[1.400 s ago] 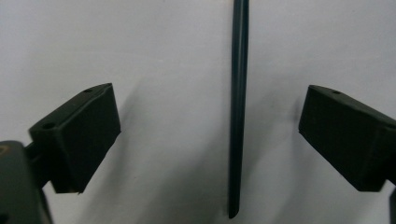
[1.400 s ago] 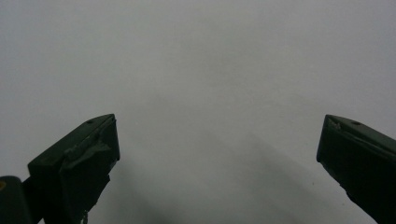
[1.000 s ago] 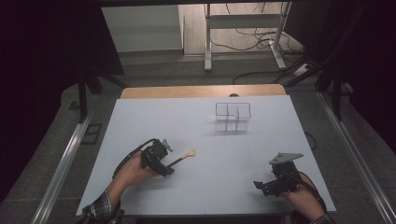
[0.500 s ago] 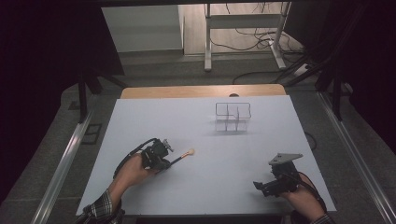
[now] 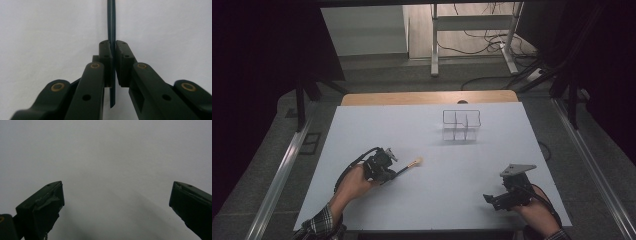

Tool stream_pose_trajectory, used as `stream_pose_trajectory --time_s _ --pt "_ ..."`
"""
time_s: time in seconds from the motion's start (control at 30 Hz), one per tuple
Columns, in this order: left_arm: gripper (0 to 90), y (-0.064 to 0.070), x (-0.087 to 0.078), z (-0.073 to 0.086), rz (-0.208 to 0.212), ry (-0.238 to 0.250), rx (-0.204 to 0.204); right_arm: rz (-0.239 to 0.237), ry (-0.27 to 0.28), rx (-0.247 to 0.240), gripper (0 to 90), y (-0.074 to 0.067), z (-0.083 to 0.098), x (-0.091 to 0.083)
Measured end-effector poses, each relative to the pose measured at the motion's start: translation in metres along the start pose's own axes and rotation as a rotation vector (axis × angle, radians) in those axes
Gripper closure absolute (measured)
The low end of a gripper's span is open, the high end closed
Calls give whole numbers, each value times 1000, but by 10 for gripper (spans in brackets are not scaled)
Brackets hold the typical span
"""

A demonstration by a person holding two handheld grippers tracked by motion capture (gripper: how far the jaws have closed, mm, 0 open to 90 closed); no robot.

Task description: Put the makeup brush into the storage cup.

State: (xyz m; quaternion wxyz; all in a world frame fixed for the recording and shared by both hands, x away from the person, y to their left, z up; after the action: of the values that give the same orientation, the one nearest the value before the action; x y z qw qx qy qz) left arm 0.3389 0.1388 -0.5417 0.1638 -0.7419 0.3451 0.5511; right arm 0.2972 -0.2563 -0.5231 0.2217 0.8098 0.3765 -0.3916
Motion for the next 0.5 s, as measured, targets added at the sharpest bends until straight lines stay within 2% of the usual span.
stream_pose_trajectory --time_s 0.33,0.43,0.5 --pt "849 1 -10 2 32 83 -28 1 2 1 0 0 0 0" --pt "849 2 -13 3 31 105 -30 1 3 3 0 0 0 0" --pt "849 3 -14 3 48 125 -44 0 4 3 0 0 0 0"
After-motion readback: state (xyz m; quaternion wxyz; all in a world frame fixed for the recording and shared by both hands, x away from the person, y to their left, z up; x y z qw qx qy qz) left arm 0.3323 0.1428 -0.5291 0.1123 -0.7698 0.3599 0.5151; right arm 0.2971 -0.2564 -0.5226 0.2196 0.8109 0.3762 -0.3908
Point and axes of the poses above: each handheld gripper's, and its own axes: x roughly forward along the jaws, z roughly out of its underside, y roughly to its right, the point moved 4 cm from there along x, roughly forward along the jaws, and after that the axes turned 10 degrees about -x, right-handed, at the moved point
